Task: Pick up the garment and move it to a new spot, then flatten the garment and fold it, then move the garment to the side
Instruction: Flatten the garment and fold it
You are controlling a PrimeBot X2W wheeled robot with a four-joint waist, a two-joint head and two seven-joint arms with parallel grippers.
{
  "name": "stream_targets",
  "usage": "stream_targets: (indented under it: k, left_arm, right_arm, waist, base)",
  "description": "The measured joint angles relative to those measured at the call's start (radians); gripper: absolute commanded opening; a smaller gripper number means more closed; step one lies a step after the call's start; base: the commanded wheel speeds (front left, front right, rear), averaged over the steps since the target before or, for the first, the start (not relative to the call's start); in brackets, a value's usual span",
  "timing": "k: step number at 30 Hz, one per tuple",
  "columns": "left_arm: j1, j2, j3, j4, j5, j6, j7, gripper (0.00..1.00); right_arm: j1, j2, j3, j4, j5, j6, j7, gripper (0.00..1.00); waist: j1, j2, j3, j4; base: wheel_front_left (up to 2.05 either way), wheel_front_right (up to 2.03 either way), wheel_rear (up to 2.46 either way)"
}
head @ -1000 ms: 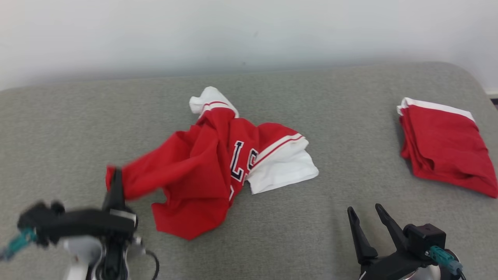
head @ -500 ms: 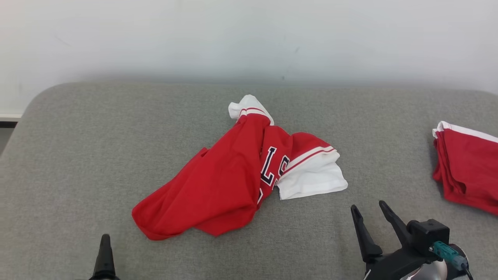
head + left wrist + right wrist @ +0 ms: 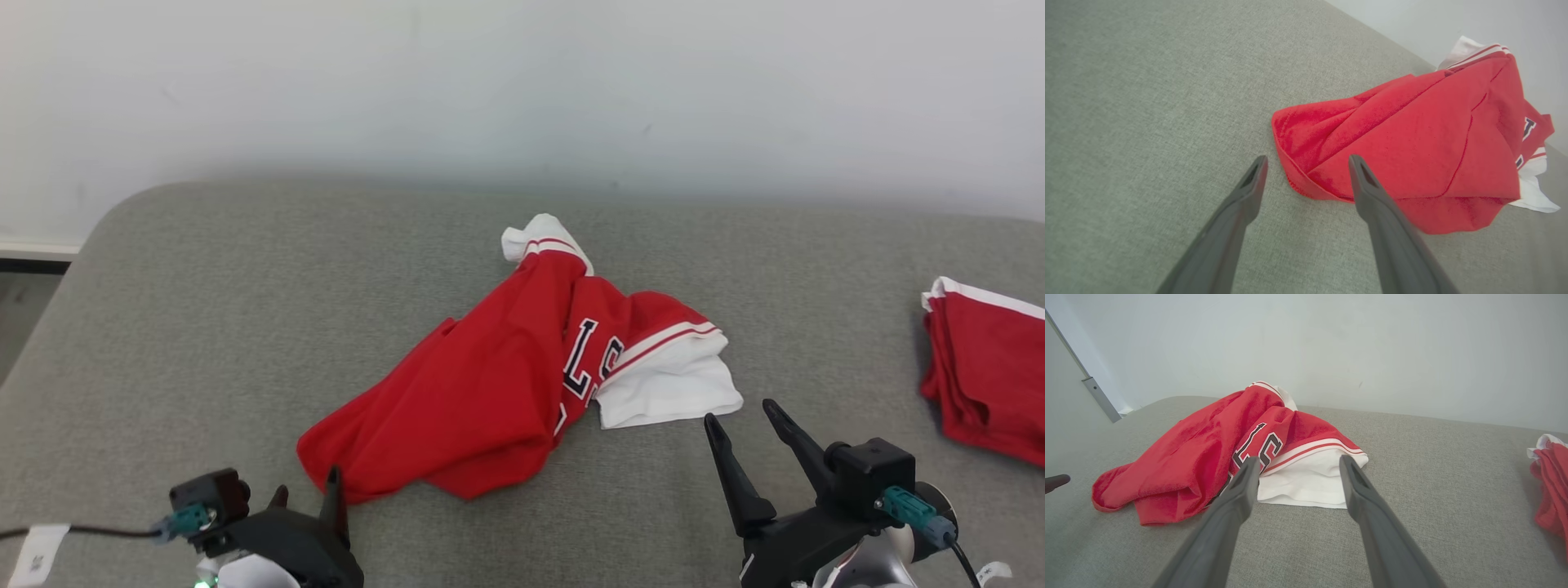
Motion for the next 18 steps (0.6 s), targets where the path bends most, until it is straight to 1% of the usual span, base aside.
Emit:
stream_targets:
  k: [1, 2, 3, 4, 6, 7, 10, 13, 16, 17, 18]
  left_arm:
    - [-0.019, 0.001, -0.009, 0.021, 0.009, 0.012, 0.016, 0.92]
    - [-0.034, 0.001, -0.016, 0.039, 0.017, 0.025, 0.033, 0.92]
    - [-0.049, 0.006, -0.022, 0.063, 0.026, 0.04, 0.056, 0.7]
    - [-0.059, 0.012, -0.026, 0.085, 0.032, 0.048, 0.072, 0.7]
    - [-0.076, 0.028, -0.039, 0.116, 0.049, 0.066, 0.094, 0.49]
    - [-0.082, 0.034, -0.04, 0.124, 0.05, 0.072, 0.1, 0.45]
    - [-0.1, 0.037, -0.05, 0.145, 0.056, 0.08, 0.125, 0.43]
    - [-0.107, 0.042, -0.051, 0.158, 0.056, 0.081, 0.137, 0.44]
    - [-0.123, 0.059, -0.065, 0.184, 0.074, 0.102, 0.161, 0.52]
    - [-0.124, 0.073, -0.077, 0.196, 0.093, 0.109, 0.172, 0.61]
    - [-0.125, 0.081, -0.079, 0.202, 0.096, 0.114, 0.179, 0.68]
  right_arm:
    - [0.002, 0.002, 0.002, 0.002, 0.0, 0.0, 0.0, 1.0]
    - [0.002, 0.003, 0.002, 0.005, 0.001, 0.0, 0.0, 1.0]
    - [0.003, 0.003, 0.004, 0.008, 0.002, 0.0, 0.0, 1.0]
    - [0.006, 0.003, 0.003, 0.009, 0.002, 0.0, -0.001, 1.0]
    - [0.016, 0.004, -0.002, 0.01, 0.002, 0.0, -0.001, 1.0]
    - [0.02, 0.005, -0.006, 0.01, 0.002, 0.0, -0.002, 1.0]
    - [0.029, 0.005, -0.019, 0.008, 0.001, 0.0, -0.002, 1.0]
    - [0.041, 0.006, -0.021, 0.007, 0.001, 0.0, -0.002, 1.0]
    - [0.04, 0.011, -0.019, 0.004, 0.0, 0.0, -0.002, 1.0]
    - [0.04, 0.011, -0.019, 0.004, 0.0, 0.0, -0.002, 1.0]
    - [0.04, 0.011, -0.019, 0.004, 0.0, 0.0, -0.003, 1.0]
  waist:
    - [0.0, 0.0, 0.0, -0.006]
    - [0.0001, 0.0, 0.001, -0.012]
    - [0.0002, 0.0, 0.002, -0.02]
    - [0.0002, 0.0001, 0.003, -0.028]
    - [0.0001, 0.0, 0.005, -0.045]
    - [0.0002, 0.0, 0.006, -0.053]
    - [0.0002, 0.0001, 0.009, -0.075]
    - [0.0001, 0.0001, 0.013, -0.091]
    - [0.0002, 0.0, 0.017, -0.101]
    - [0.0002, 0.0, 0.018, -0.103]
    - [0.0001, 0.0, 0.019, -0.105]
  base:
    - [0.0, 0.0, 0.0]
    - [0.0, 0.0, 0.0]
    - [0.0, 0.0, 0.0]
    - [0.0, 0.0, 0.0]
    - [0.0, 0.0, 0.0]
    - [0.0, 0.0, 0.0]
    - [0.0, 0.0, 0.0]
    - [0.0, 0.0, 0.0]
    - [0.0, 0.0, 0.0]
    - [0.0, 0.0, 0.0]
    - [0.0, 0.0, 0.0]
